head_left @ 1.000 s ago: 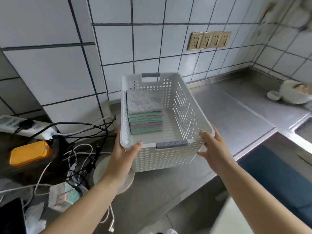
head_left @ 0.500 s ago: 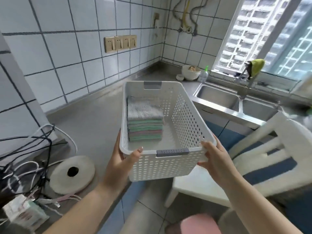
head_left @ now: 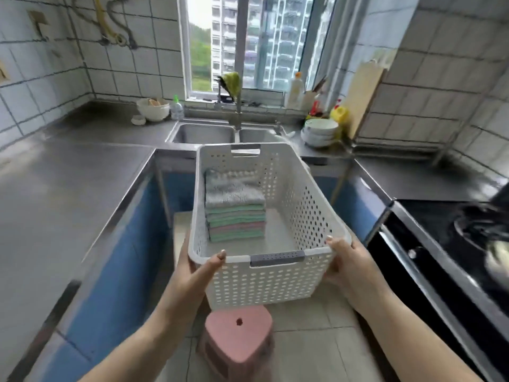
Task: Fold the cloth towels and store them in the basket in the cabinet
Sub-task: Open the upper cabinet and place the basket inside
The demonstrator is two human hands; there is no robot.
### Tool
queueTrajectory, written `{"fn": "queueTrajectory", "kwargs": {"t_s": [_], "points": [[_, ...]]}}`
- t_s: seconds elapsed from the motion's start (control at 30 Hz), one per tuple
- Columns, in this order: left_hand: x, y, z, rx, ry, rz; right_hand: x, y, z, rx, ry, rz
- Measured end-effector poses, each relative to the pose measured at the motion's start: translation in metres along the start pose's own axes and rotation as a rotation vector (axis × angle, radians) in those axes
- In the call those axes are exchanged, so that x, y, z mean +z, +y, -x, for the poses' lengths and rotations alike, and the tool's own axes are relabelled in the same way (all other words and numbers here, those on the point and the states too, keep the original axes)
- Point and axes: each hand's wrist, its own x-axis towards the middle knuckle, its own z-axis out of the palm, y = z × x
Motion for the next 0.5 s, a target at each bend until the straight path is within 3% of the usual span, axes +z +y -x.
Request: {"fn": "queueTrajectory", "kwargs": {"t_s": [0.3, 0.5], "points": [[0.174, -0.013, 0.027, -0.071, -0.288, 0.075, -0.162, -0.035, 0.121, 0.008, 0.36, -0.015], [0.275, 0.009, 0.021, -0.051, -0.413, 0.153, -0.229, -0.078, 0.184, -0.083, 0.413, -0.018]]}}
